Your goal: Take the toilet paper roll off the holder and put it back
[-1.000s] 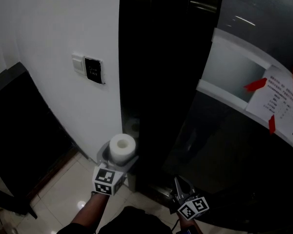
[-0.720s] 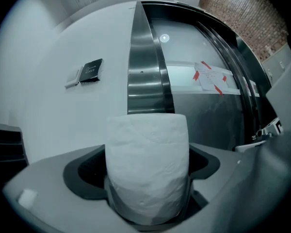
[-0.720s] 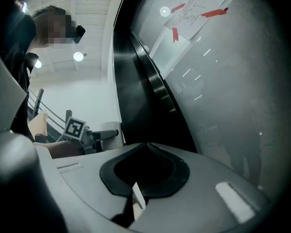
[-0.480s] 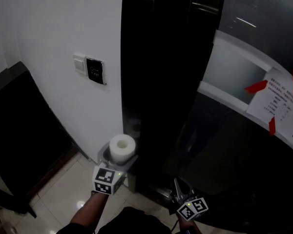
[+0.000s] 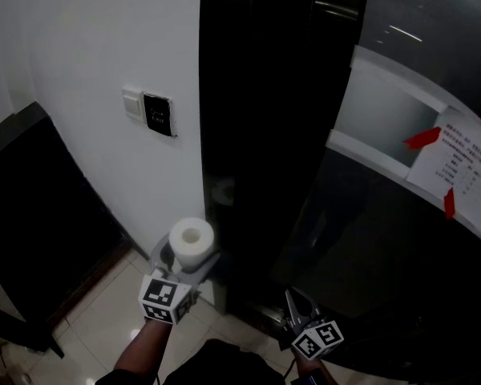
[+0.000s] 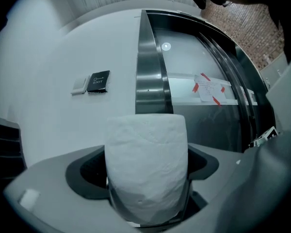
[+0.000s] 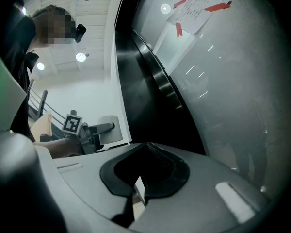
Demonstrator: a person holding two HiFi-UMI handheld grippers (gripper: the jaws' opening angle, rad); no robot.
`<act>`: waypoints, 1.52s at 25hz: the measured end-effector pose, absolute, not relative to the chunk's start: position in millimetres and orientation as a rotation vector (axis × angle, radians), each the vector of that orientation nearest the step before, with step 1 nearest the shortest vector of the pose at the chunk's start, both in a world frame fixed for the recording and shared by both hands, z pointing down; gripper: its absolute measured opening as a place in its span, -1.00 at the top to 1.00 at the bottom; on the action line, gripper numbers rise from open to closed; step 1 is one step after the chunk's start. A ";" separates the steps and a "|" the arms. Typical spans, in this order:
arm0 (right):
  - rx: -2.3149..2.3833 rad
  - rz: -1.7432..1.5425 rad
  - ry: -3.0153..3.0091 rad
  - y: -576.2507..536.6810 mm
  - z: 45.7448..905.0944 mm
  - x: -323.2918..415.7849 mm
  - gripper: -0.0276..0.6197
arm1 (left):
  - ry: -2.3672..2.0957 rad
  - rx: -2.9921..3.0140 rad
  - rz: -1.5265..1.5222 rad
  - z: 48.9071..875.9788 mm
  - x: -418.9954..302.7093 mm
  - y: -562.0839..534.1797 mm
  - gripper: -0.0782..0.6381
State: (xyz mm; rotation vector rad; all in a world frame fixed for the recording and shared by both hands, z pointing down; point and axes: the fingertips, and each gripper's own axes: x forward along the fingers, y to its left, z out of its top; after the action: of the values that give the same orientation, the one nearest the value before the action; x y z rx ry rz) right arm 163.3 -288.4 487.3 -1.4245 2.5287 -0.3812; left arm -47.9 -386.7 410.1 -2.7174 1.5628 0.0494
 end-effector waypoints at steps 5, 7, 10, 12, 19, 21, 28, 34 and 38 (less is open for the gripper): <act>-1.404 -0.383 2.549 -289.9 486.4 158.4 0.88 | 1.569 -2.713 0.087 405.6 -60.2 -373.9 -0.51; -1.393 -0.384 2.558 -290.9 486.5 155.1 0.88 | 1.568 -2.704 0.104 402.2 -65.7 -368.2 -0.51; -1.375 -0.389 2.574 -291.2 487.4 149.2 0.87 | 1.581 -2.691 0.133 397.4 -77.1 -360.9 -0.50; -1.363 -0.389 2.584 -290.5 487.5 145.0 0.87 | 1.601 -2.682 0.153 395.7 -86.7 -356.1 -0.50; -1.347 -0.380 2.594 -288.2 484.8 138.8 0.88 | 1.732 -2.666 0.235 399.9 -122.0 -336.4 -0.50; -1.346 -0.386 2.596 -286.1 485.4 137.9 0.87 | 1.740 -2.668 0.258 400.3 -127.6 -327.9 -0.50; -1.348 -0.408 2.595 -279.9 491.3 135.7 0.88 | 1.748 -2.666 0.271 414.1 -145.3 -304.5 -0.49; -1.356 -0.394 2.593 -276.9 489.1 136.0 0.88 | 1.772 -2.694 0.325 418.9 -150.6 -295.9 -0.49; -1.349 -0.399 2.601 -273.8 489.9 135.3 0.88 | 1.778 -2.700 0.354 415.3 -154.0 -291.5 -0.49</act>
State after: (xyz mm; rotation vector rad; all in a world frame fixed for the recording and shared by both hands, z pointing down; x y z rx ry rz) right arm 135.3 -273.8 489.9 -1.3494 2.6011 -0.3995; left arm -154.0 -291.5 415.3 -2.7001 1.7777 0.3542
